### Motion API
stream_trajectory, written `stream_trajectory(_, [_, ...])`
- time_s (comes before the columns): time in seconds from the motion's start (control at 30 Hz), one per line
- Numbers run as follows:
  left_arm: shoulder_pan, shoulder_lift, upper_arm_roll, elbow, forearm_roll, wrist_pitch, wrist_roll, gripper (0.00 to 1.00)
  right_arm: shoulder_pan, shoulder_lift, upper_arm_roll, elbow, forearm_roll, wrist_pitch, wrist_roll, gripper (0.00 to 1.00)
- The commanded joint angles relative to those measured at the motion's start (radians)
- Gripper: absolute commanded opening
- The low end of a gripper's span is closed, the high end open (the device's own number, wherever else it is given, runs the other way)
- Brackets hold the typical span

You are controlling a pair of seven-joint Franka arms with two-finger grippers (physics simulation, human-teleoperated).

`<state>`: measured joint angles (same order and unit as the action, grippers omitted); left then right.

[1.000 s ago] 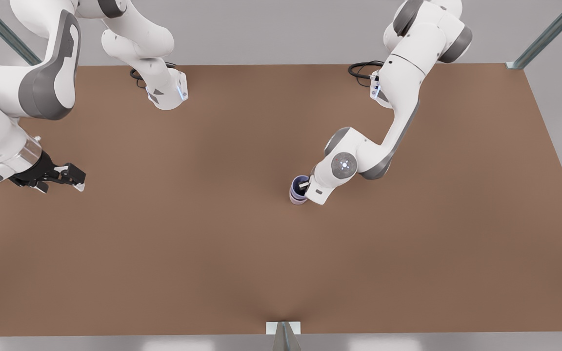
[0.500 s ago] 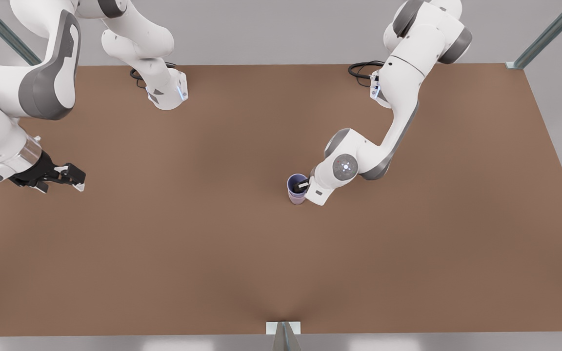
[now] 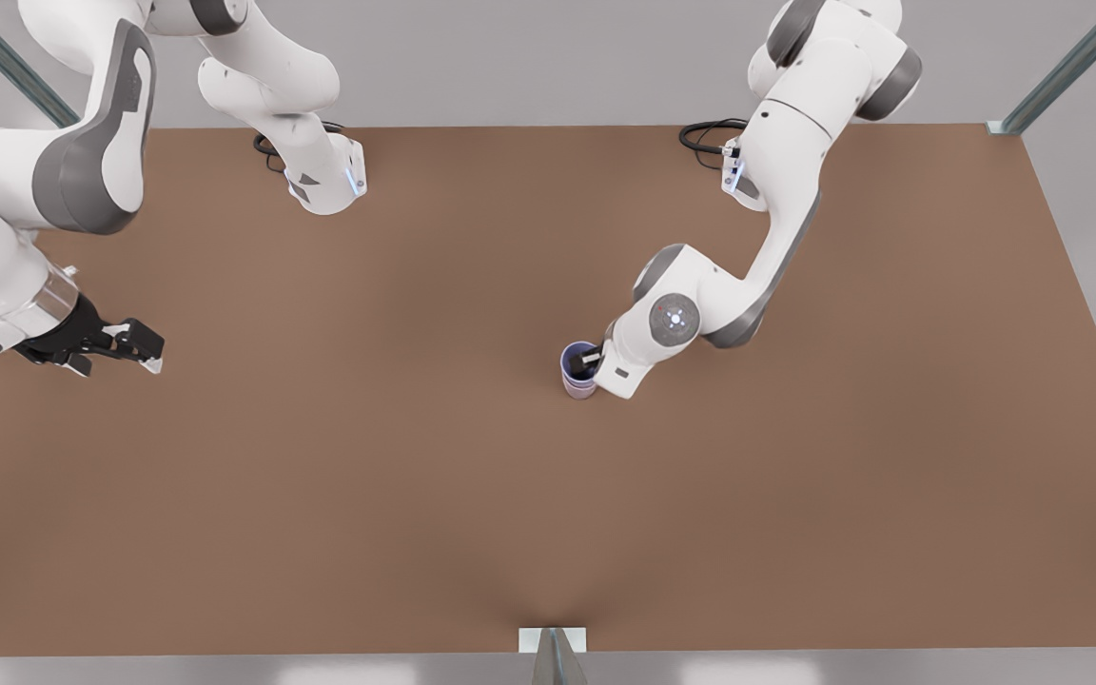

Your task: Stack the cups, with the pink cup at the bottom and the purple cup at the top

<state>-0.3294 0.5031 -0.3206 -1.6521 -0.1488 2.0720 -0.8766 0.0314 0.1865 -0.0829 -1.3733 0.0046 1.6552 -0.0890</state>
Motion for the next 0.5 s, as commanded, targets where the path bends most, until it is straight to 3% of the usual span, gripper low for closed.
stream_trajectory(0.0, [0.001, -0.006, 0.0, 0.0, 0.008, -0.006, 0.001, 1.0, 0.002, 0.001, 0.0, -0.001, 0.0, 0.0, 0.0, 1.0])
stream_trajectory(0.1, [0.004, -0.012, 0.046, 0.152, 0.049, -0.22, 0.067, 1.0, 0.004, -0.001, 0.0, -0.001, 0.0, 0.0, 0.0, 1.0])
stream_trajectory(0.2, [0.007, -0.072, 0.297, 0.187, 0.066, -0.366, 0.513, 1.0, 0.002, 0.001, 0.0, 0.0, 0.0, 0.0, 0.0, 1.0])
stream_trajectory(0.3, [0.007, -0.166, 0.468, 0.187, 0.146, -0.411, 0.72, 1.0, -0.001, 0.001, 0.0, 0.002, 0.0, 0.002, 0.0, 1.0])
stream_trajectory(0.33, [0.029, -0.215, 0.459, 0.186, 0.163, -0.414, 0.714, 1.0, -0.002, 0.001, 0.0, 0.005, 0.0, 0.002, 0.0, 1.0])
stream_trajectory(0.4, [0.231, -0.291, 0.252, 0.181, 0.238, -0.446, 0.708, 1.0, -0.002, 0.002, 0.0, 0.005, 0.0, 0.002, 0.0, 1.0])
stream_trajectory(0.47, [0.268, -0.337, 0.227, 0.17, 0.244, -0.446, 0.708, 1.0, -0.002, 0.002, 0.0, 0.005, -0.002, 0.0, 0.0, 1.0])
